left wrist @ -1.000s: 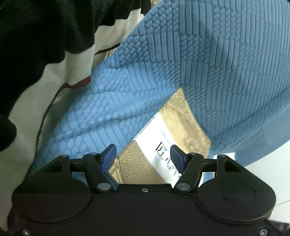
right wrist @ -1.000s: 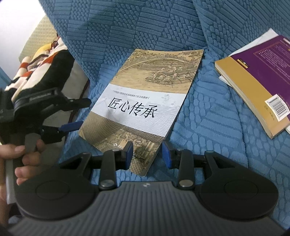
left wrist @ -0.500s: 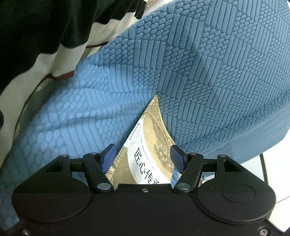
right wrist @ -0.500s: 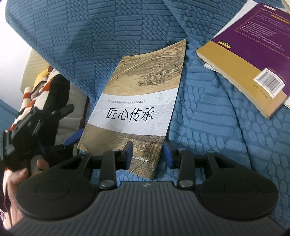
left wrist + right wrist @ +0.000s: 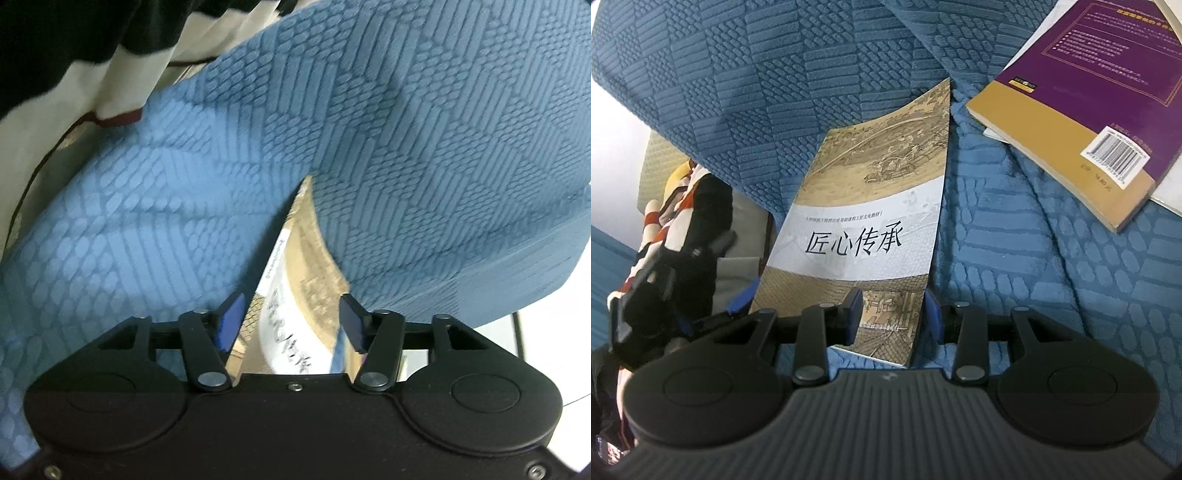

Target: Organize objects

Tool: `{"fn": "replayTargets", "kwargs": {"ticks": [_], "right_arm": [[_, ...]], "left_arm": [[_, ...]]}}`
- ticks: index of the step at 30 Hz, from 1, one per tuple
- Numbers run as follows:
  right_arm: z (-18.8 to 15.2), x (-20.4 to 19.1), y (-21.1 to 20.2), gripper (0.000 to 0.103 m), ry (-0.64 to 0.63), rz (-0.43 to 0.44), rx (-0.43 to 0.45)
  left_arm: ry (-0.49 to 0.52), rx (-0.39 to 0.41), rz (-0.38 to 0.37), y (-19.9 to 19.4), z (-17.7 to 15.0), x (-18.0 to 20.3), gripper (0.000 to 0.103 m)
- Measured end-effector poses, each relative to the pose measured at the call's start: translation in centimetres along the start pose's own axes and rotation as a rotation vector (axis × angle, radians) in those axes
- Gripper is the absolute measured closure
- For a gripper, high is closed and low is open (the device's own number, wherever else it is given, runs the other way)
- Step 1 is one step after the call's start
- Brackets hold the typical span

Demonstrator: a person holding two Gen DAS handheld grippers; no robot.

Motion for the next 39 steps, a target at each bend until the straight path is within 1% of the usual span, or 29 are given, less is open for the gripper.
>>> {"fn": "replayTargets", "kwargs": {"ticks": [2,4,8,9,11,13,15,20,24,25,26,27,29,34,37,39], "right_arm": [[0.0,0.1,0.1,0.063,0.007,0.003,-0.001],[0.1,0.1,0.2,0.063,0.010,0.005,0.001],[0.2,0.3,0.3,0.063,0.027,0.012,0.004],[0.2,0.4,0.3,0.063,0.033,0.014,0.004],[0.2,0.7,0.1,0.063,0.041,0.020,0.005],[0.3,0.8,0.0,0.063,0.046,0.022,0.006],[0.3,1.0,-0.1,0.063,0.051,0.022,0.006],[0.3,1.3,-1.1,0.063,0.074,0.028,0.004],[0.1,1.6,-3.1,0.062,0.114,0.034,0.025],[-0.1,1.7,-3.7,0.059,0.136,0.038,0.029],[-0.2,1.6,-4.1,0.050,0.158,0.046,0.027],[-0.4,1.4,-4.4,0.036,0.180,0.056,0.024],[-0.9,0.6,-4.6,0.024,0.229,0.079,0.006],[-3.2,-1.9,-3.5,0.024,0.384,0.218,-0.087],[-4.2,-2.8,-2.1,0.024,0.457,0.244,-0.112],[-4.3,-2.9,-1.3,0.024,0.510,0.252,-0.101]], "left_arm": [[-0.002,-0.017,0.011,0.2,-0.4,-0.2,0.055],[-0.006,-0.046,0.019,0.6,-0.9,-0.3,0.058],[0.006,-0.107,0.048,1.5,-2.1,-0.4,0.061],[0.010,-0.113,0.056,1.7,-2.3,-0.4,0.063],[0.028,-0.128,0.079,2.0,-2.7,-0.4,0.070],[0.046,-0.131,0.106,2.3,-3.0,-0.4,0.087],[0.055,-0.128,0.129,2.4,-3.1,-0.4,0.093],[0.078,-0.111,0.112,2.0,-3.2,0.5,0.097],[0.064,-0.097,0.086,1.8,-3.5,1.2,0.097],[0.058,-0.095,0.080,1.8,-3.5,1.3,0.098],[0.054,-0.093,0.073,1.7,-3.5,1.5,0.098],[0.049,-0.089,0.065,1.6,-3.6,1.6,0.098],[0.031,-0.084,0.049,1.4,-3.6,1.7,0.098],[-0.014,-0.074,0.017,1.0,-3.7,1.8,0.098],[-0.044,-0.067,-0.003,0.6,-3.7,1.8,0.097],[-0.054,-0.061,-0.016,0.2,-3.8,2.0,0.097]]}}
Point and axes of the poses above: each gripper's, at about its wrist camera, not at the fingertips, and y roughly the way its jaws point, x to its right, z to its top, the point moved 9 cm from there along y, roughly the way its jaws point, and after that the axes turned 10 degrees about -z, right-handed, at the moved point
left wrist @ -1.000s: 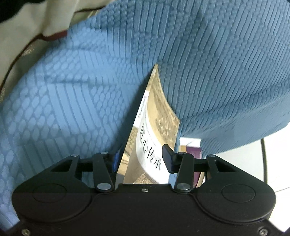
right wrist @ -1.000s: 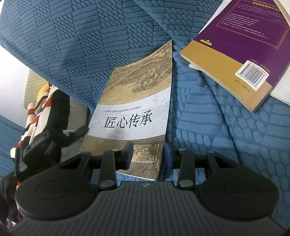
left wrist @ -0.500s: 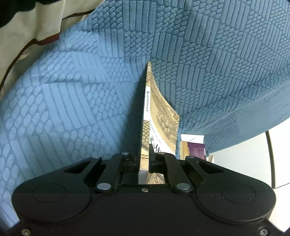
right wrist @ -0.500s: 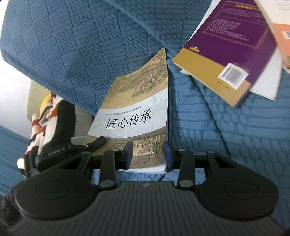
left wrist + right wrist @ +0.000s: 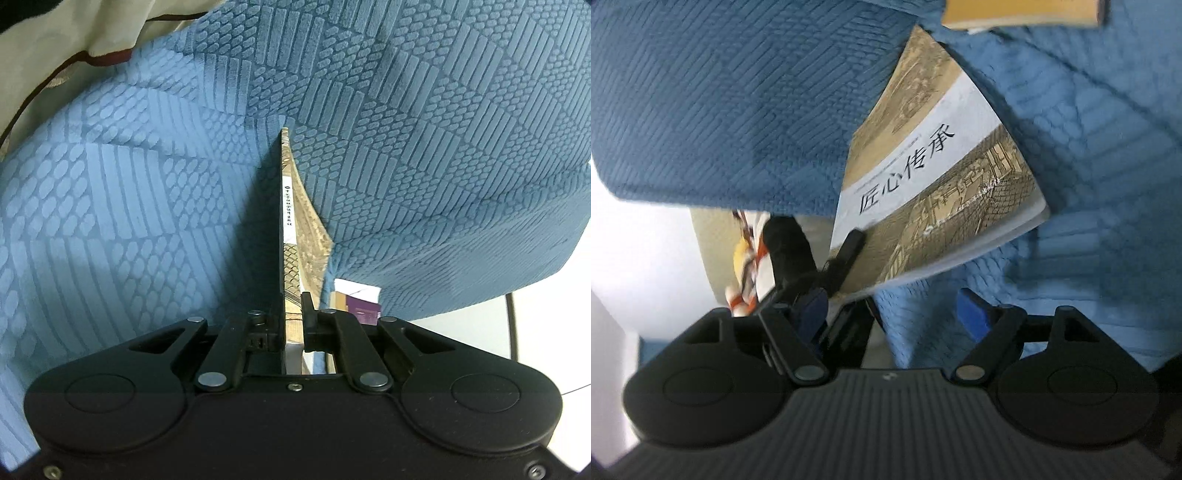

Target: Organize objects

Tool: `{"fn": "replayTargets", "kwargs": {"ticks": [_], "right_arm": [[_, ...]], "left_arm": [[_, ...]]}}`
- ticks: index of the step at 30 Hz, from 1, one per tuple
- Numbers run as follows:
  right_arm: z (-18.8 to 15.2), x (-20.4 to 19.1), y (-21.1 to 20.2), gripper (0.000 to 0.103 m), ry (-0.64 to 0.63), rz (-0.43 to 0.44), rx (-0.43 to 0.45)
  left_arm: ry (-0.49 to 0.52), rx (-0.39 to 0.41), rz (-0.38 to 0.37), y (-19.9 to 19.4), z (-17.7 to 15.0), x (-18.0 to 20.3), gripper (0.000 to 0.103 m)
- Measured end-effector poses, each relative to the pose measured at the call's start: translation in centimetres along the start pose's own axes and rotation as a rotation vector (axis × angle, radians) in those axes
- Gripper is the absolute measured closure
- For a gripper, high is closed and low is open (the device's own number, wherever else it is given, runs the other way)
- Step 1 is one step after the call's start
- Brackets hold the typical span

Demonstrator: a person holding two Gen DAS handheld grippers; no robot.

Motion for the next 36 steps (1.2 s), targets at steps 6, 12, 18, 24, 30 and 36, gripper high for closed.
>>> {"fn": "replayTargets", "kwargs": {"ticks": [6,12,18,24,30,36], "right_arm": [[2.3,1.7,0.7,0.024,0.123,-0.002,0.087],[4.8,2.6,-0.8,0.045,0.103,-0.057,0.186],[5.9,1.3,-3.2,0.082,-0.044,-0.100,0.216],[5.8,-2.1,-6.7,0.083,-0.195,-0.080,0.232],[5.8,-4.8,-9.2,0.083,-0.314,-0.106,0.236],[5.7,-6.6,-12.5,0.083,-0.346,-0.093,0.248]], "left_arm": [[-0.023,0.013,-0.009,-0.7,-0.4,0.1,0.097],[-0.036,0.027,-0.021,-1.1,-0.9,0.4,0.096],[-0.034,0.034,-0.029,-2.0,-1.9,1.0,0.093],[-0.022,0.050,-0.079,-3.7,-2.8,3.8,0.088],[0.023,0.060,-0.090,-4.9,-3.8,7.1,0.087],[0.046,0.065,-0.107,-5.9,-5.8,10.3,0.087]]}}
Point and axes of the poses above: each gripper's, at about its wrist camera, not at the fingertips, and y roughly the way its jaws point, x to its right, z to its top, the point moved 9 cm from there along y, roughly the way its jaws point, and after that the axes turned 10 degrees about -z, right-handed, at the moved point
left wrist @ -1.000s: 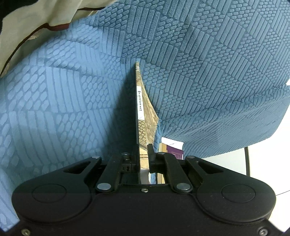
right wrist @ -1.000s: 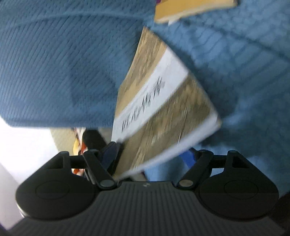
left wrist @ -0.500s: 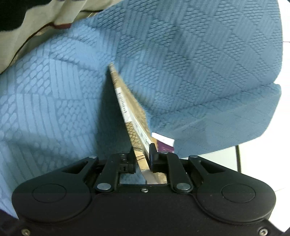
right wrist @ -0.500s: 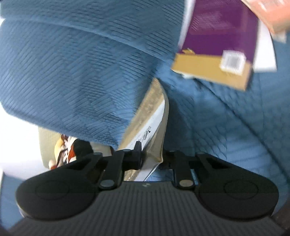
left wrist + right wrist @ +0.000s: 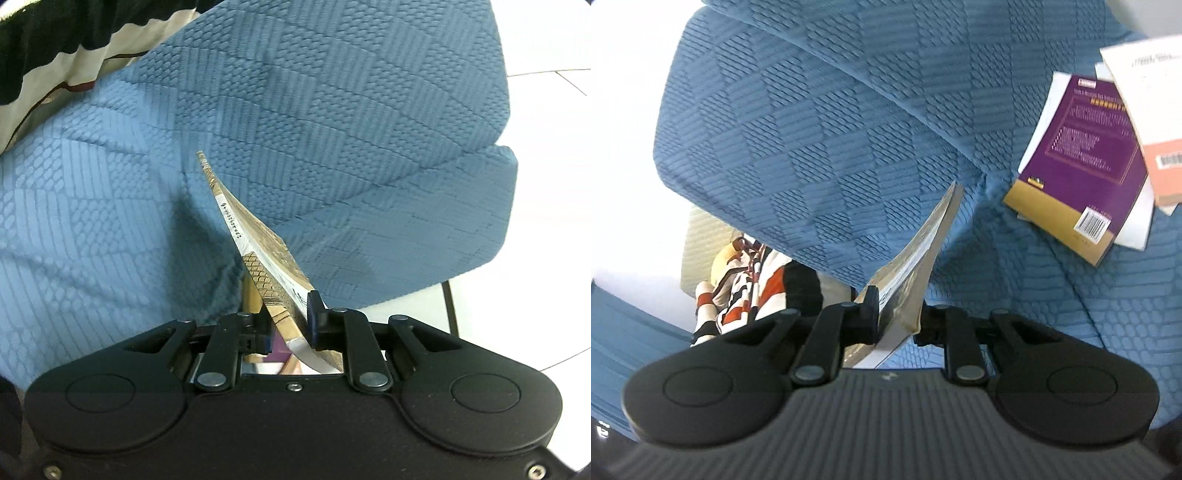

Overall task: Organize objects
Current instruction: 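Lift the tan book upright with both grippers and carry it along the seat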

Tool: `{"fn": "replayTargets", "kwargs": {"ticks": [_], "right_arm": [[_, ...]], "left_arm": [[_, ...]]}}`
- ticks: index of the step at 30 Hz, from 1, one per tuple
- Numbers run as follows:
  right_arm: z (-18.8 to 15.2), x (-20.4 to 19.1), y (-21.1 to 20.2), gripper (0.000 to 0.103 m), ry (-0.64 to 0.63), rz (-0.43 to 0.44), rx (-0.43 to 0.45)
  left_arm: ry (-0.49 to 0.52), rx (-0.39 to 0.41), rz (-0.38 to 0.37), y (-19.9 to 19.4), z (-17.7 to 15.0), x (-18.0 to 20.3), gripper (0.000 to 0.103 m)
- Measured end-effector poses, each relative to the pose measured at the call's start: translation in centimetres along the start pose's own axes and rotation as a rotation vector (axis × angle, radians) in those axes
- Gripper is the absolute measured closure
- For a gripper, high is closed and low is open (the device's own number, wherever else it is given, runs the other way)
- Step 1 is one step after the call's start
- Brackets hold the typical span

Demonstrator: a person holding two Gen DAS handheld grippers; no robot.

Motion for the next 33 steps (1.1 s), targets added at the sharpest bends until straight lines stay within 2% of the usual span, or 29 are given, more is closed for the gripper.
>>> {"fn": "replayTargets", "kwargs": {"ticks": [8,18,26,33], "right_arm": [[0.8,-0.7,-4.3,0.082,-0.005,-0.003,0.009],[1.3,0.0,-6.9,0.082,-0.024,-0.026,0.042],[1.1,3.0,-6.5,0.081,-0.018,-0.040,0.027],[0.1,4.8,-5.0,0.081,-0.052,-0.061,0.034]], "left_arm": [[0.003,-0.026,-0.011,-1.1,-2.4,2.9,0.087],[0.024,-0.058,0.008,-0.2,-4.2,4.4,0.087],[0.046,-0.102,0.049,1.5,-5.8,3.0,0.086],[0.016,-0.110,0.040,2.5,-6.4,-0.4,0.086]]}}
Point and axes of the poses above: each gripper's, at about its wrist camera, not at the fingertips, and y roughly the way its jaws point, x to its right, z to its top, the point moved 9 cm from there along y, roughly the way its jaws point, and after that the axes turned 10 degrees about -z, right-handed, at the moved point
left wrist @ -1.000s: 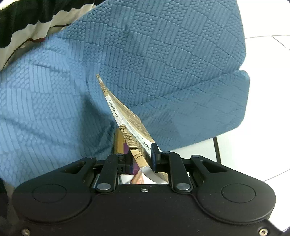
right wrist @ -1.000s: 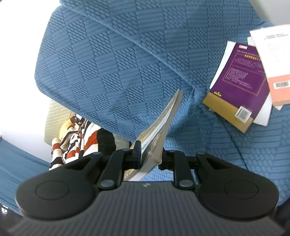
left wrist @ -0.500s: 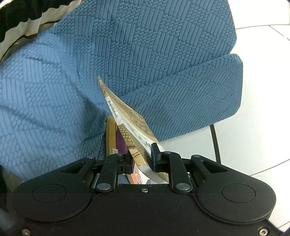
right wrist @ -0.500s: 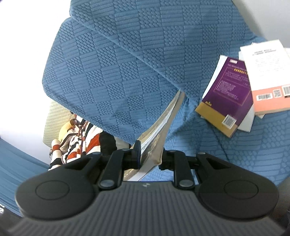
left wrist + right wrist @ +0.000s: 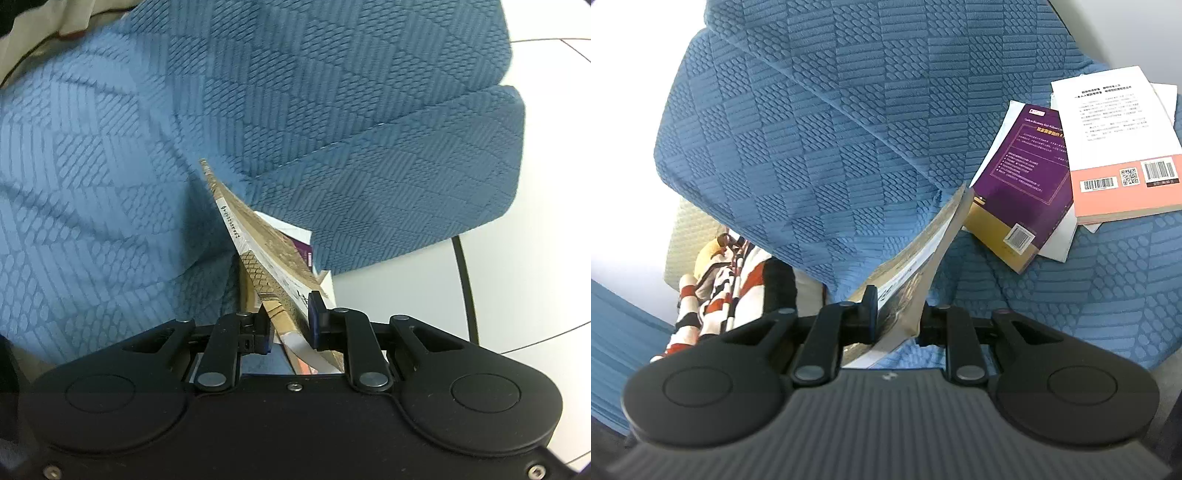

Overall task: Organize objects
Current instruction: 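Lift the tan book upright with both grippers and carry it along the seat, then lower the tan book flat onto the seat and open both grippers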

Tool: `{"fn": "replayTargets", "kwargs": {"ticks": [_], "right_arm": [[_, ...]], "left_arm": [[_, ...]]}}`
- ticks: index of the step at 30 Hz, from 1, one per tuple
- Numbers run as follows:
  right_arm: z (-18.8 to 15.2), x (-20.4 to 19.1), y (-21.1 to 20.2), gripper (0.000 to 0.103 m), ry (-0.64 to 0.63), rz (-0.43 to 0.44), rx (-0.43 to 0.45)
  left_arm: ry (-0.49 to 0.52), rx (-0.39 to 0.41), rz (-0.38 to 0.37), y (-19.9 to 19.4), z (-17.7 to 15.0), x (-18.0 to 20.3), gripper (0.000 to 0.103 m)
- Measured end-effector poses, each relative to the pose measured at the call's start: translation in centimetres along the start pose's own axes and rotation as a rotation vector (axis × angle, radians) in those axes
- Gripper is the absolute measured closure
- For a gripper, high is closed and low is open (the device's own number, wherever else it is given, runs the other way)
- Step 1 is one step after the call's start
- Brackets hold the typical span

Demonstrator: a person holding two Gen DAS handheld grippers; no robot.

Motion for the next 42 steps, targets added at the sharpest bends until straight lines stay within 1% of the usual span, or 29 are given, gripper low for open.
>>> {"fn": "replayTargets", "kwargs": {"ticks": [7,13,15,19,22,26,29,32,35,39,41,42], "right_arm": [[-1.8,1.4,2.2,0.081,-0.026,-0.032,-0.013],[-3.9,1.2,2.5,0.081,-0.119,-0.055,-0.006],[-4.6,1.0,2.5,0.081,-0.156,-0.050,-0.005],[-5.5,0.4,2.9,0.081,-0.189,-0.020,-0.023],[-6.2,0.0,3.4,0.081,-0.206,-0.016,-0.035],[-7.1,0.2,4.6,0.081,-0.207,-0.037,-0.065],[-8.0,1.2,5.6,0.081,-0.199,-0.077,-0.107],[-9.0,2.9,6.7,0.081,-0.157,-0.116,-0.162],[-9.8,4.0,7.5,0.081,-0.129,-0.144,-0.197],[-10.4,4.2,7.7,0.080,-0.143,-0.165,-0.202],[-10.4,4.4,7.7,0.078,-0.141,-0.174,-0.210],[-10.3,4.5,7.7,0.076,-0.141,-0.185,-0.215]], "left_arm": [[0.017,-0.031,0.060,0.5,-0.6,-3.3,0.087],[0.080,-0.032,0.106,-0.2,-1.6,-5.0,0.088],[0.093,-0.030,0.119,-0.6,-1.9,-5.5,0.088],[0.133,-0.011,0.153,-2.1,-1.7,-5.6,0.088],[0.142,-0.020,0.182,-2.3,-1.3,-6.3,0.089],[0.113,-0.043,0.220,-2.0,-1.2,-7.9,0.089],[0.125,-0.082,0.275,-1.3,-2.1,-9.2,0.088],[0.119,-0.122,0.316,-0.5,-3.6,-10.6,0.088],[0.124,-0.145,0.359,-0.1,-4.2,-11.6,0.085],[0.138,-0.164,0.401,0.0,-4.5,-12.0,0.079],[0.156,-0.164,0.445,-0.3,-4.4,-12.1,0.074],[0.172,-0.164,0.466,-0.4,-4.3,-12.2,0.068]]}}
Point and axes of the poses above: each gripper's, at about its wrist camera, not at the fingertips, and y roughly the way its jaws point, x to its right, z to its top, the point moved 9 cm from there along y, roughly the way its jaws point, and after that the axes turned 10 degrees about -z, right-handed, at the moved point
